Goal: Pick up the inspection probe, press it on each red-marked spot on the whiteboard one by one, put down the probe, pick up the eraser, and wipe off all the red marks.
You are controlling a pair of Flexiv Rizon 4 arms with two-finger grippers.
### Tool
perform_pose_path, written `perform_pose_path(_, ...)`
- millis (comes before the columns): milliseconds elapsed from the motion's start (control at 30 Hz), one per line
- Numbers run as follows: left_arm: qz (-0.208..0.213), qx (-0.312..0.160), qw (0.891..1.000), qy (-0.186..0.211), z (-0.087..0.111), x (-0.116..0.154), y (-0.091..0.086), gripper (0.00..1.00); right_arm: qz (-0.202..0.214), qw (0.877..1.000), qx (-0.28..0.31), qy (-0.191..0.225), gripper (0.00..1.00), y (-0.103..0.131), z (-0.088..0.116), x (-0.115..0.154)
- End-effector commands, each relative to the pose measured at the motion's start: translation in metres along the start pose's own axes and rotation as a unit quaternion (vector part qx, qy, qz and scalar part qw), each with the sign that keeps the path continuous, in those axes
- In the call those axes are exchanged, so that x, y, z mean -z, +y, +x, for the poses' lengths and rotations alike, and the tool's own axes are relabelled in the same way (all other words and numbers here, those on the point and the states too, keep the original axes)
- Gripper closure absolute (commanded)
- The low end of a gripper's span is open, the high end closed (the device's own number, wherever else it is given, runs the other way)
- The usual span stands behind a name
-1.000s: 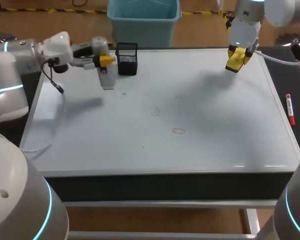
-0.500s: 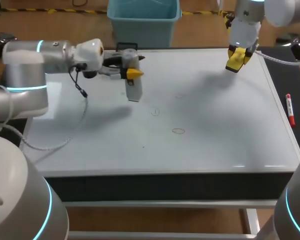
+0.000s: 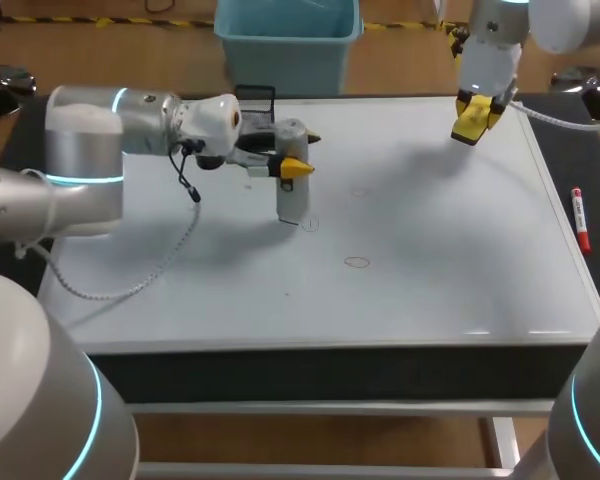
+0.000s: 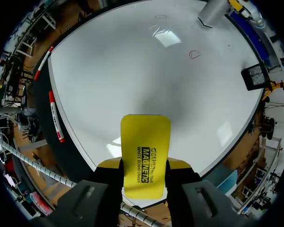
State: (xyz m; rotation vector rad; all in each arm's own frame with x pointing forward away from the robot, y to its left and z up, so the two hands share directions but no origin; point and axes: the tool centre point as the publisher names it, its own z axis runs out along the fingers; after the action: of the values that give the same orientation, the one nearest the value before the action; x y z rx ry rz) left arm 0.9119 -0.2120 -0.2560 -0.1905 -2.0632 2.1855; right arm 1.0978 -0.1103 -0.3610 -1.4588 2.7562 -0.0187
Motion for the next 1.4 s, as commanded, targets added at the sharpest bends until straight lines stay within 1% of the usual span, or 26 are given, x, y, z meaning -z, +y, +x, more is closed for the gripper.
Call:
perform_pose_path(33, 0.008, -0.003, 1.000, 0.010, -0.003, -0.004, 0.007, 1.00, 0.000, 1.000, 0.001, 0.002, 1.00, -0.001, 0.000, 0.002)
perform_pose_path(467, 0.016, -0.007, 1.000, 0.023, -0.011, -0.014, 0.014, 1.00, 0.000, 1.000, 0.001, 0.002, 1.00, -0.001, 0.000, 0.002)
perform_pose_path(1400, 0.006, 0.007, 0.999, 0.036, -0.011, -0.023, 0.025, 1.00, 0.000, 1.000, 0.001, 0.002, 1.00, -0.001, 0.000, 0.002)
